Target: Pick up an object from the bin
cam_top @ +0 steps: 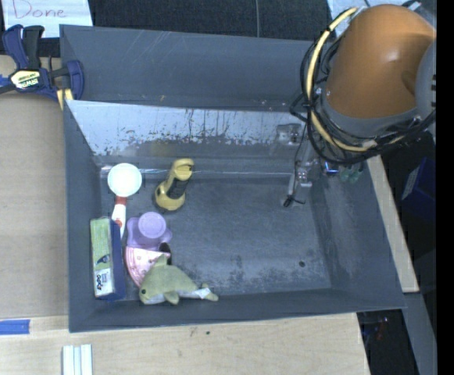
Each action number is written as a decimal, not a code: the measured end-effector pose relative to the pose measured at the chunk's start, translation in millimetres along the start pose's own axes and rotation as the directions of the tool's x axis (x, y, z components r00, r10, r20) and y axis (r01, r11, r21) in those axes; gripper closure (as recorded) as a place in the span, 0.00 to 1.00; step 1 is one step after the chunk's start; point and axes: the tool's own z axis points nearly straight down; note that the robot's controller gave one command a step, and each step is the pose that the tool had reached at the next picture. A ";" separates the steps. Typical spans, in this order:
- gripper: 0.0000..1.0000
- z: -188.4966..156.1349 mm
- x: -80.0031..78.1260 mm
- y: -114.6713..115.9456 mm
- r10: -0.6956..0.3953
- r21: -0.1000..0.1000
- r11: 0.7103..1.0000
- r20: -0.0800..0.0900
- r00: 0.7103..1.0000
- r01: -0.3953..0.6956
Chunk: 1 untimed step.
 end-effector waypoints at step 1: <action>0.00 -56.9 4.6 2.8 -0.059 0.000 0.998 0.005 0.998 0.059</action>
Offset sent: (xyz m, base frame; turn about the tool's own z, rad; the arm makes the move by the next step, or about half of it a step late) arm 0.0237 0.0059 0.0604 -0.1256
